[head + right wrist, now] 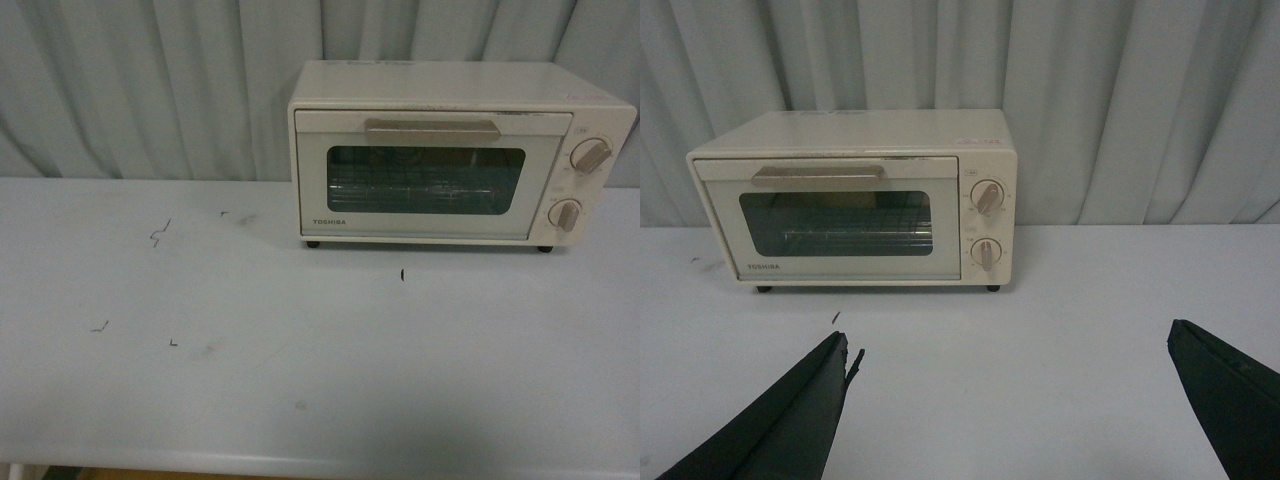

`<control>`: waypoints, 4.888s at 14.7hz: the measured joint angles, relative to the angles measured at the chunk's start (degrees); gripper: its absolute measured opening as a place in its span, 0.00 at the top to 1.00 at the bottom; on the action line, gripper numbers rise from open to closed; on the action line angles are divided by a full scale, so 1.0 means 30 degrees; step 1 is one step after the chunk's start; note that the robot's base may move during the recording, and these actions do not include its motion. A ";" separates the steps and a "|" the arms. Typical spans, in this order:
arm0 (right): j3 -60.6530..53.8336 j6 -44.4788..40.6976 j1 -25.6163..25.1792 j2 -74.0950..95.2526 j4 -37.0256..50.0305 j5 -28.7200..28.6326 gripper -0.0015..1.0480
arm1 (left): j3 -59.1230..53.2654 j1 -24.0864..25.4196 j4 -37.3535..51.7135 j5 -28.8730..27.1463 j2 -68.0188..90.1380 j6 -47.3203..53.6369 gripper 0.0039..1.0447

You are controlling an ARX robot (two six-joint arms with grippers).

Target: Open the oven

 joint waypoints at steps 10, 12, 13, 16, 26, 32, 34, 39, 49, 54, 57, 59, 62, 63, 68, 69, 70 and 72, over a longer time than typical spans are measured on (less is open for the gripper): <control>0.0000 0.0000 0.0000 0.0000 0.0015 0.0000 0.06 | 0.0000 0.0000 -0.0015 0.0000 0.0000 0.0000 0.06; 0.0000 -0.0007 0.0000 0.0000 0.0000 0.0000 0.06 | 0.0000 0.0000 -0.0029 0.0000 0.0000 0.0000 0.06; 0.0000 0.0000 0.0000 0.0000 0.0029 0.0000 0.06 | 0.0000 0.0000 -0.0015 0.0000 0.0000 -0.0007 0.06; 0.0000 0.0000 0.0000 0.0000 0.0015 0.0000 0.06 | 0.0000 0.0000 -0.0015 0.0000 0.0000 -0.0007 0.06; 0.0000 0.0000 0.0000 -0.0007 0.0029 0.0000 0.06 | 0.4124 0.2630 -0.8320 0.4415 0.5530 0.0947 0.06; 0.0000 0.0000 0.0000 0.0000 0.0015 0.0000 0.06 | 0.8699 0.0452 -0.6717 0.5807 1.1526 -0.1654 0.06; 0.0000 0.0000 0.0000 0.0000 0.0015 0.0000 0.06 | 0.8845 -0.6710 0.1078 0.2353 1.9241 -0.7810 0.06; 0.0000 -0.0007 0.0000 0.0000 0.0015 0.0000 0.06 | 1.2043 -0.9916 0.6149 0.1472 2.9317 -1.3770 0.06; 0.0000 0.0000 0.0000 0.0000 0.0015 0.0000 0.06 | 1.5875 -1.1256 0.7511 0.0386 3.8170 -1.9460 0.06; 0.0000 0.0000 0.0000 0.0000 0.0015 0.0000 0.06 | 1.6342 -1.0462 0.7358 0.0160 3.9197 -2.0648 0.06; 0.0000 -0.0007 0.0000 0.0000 0.0015 0.0000 0.06 | 1.6342 -1.0513 0.7380 0.0044 3.9211 -2.0633 0.06; 0.0000 0.0000 0.0000 0.0000 0.0015 0.0000 0.06 | 1.6342 -1.0550 0.7373 -0.0007 3.9211 -2.0633 0.06; 0.0000 -0.0007 0.0000 0.0000 0.0015 0.0000 0.06 | 1.6342 -1.0557 0.7373 -0.0007 3.9211 -2.0633 0.06; 0.0000 -0.0007 0.0000 0.0000 0.0015 0.0000 0.06 | 1.6342 -1.0550 0.7373 -0.0007 3.9211 -2.0633 0.06; 0.3184 0.5158 0.1945 0.5617 -0.3891 0.5996 0.06 | 1.6342 -1.0593 0.7366 -0.0036 3.9211 -2.0626 0.06; 0.4255 0.6288 0.0969 0.7249 -0.2273 0.5450 0.06 | 1.6342 -1.0586 0.7373 -0.0007 3.9211 -2.0633 0.06; 0.5166 0.6630 0.0860 0.8801 -0.0743 0.5224 0.06 | 1.6342 -1.0586 0.7366 -0.0022 3.9211 -2.0633 0.06; 0.7235 0.6339 0.1377 1.3406 0.2251 0.4656 0.06 | 1.6342 -1.0586 0.7351 -0.0022 3.9211 -2.0626 0.06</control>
